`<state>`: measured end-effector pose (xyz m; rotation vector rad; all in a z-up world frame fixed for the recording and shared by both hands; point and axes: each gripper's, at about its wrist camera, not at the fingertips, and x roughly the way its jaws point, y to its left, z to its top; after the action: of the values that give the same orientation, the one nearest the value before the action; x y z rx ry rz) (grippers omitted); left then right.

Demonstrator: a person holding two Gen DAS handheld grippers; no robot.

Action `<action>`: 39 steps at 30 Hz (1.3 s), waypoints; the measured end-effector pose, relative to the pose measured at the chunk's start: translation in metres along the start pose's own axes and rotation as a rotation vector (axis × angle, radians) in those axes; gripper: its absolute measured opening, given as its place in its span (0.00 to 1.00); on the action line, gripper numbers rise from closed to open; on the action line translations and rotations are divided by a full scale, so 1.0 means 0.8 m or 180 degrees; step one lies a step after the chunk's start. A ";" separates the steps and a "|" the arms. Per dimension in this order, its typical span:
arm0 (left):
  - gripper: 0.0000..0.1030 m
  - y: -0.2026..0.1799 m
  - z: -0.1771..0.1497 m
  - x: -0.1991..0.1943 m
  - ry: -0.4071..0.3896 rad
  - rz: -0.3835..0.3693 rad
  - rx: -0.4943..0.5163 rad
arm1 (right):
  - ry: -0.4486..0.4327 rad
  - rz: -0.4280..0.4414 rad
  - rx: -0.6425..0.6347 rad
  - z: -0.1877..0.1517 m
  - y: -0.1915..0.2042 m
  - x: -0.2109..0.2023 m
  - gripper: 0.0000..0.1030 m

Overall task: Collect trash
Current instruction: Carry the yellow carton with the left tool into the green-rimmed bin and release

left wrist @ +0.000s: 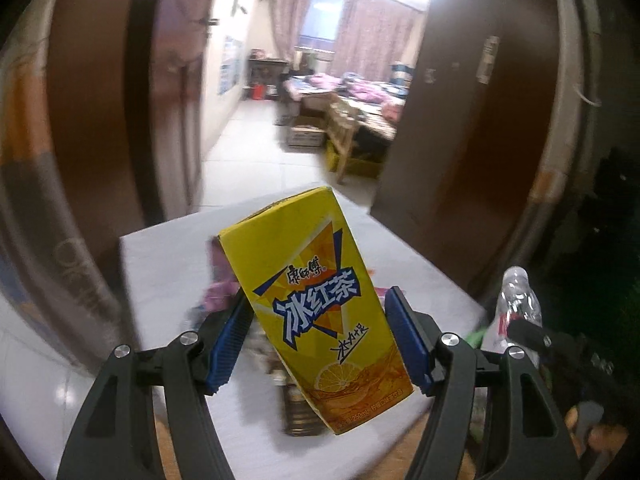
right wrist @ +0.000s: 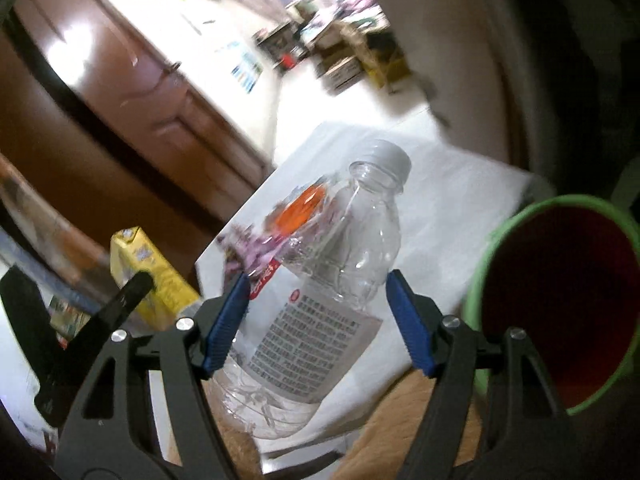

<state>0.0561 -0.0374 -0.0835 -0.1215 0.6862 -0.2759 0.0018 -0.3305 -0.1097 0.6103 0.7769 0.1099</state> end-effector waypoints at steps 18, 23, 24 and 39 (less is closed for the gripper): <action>0.62 -0.269 -0.057 0.092 0.0817 -0.1304 0.1063 | -0.0439 -0.1302 0.0660 0.002 -0.169 -0.085 0.67; 0.79 -0.293 -0.066 0.084 0.0760 -0.1368 0.1263 | -0.0497 -0.1425 0.0680 -0.002 -0.176 -0.094 0.73; 0.82 -0.294 -0.068 0.078 0.0704 -0.1356 0.1295 | -0.0506 -0.1425 0.0682 -0.003 -0.173 -0.093 0.74; 0.86 -0.167 -0.037 0.074 0.0443 -0.0648 0.1003 | -0.0428 -0.1292 0.0345 0.003 -0.123 -0.073 0.79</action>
<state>0.0530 -0.1829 -0.1152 0.1308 0.7609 -0.5881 -0.0508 -0.4304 -0.1263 0.5452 0.7651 -0.3442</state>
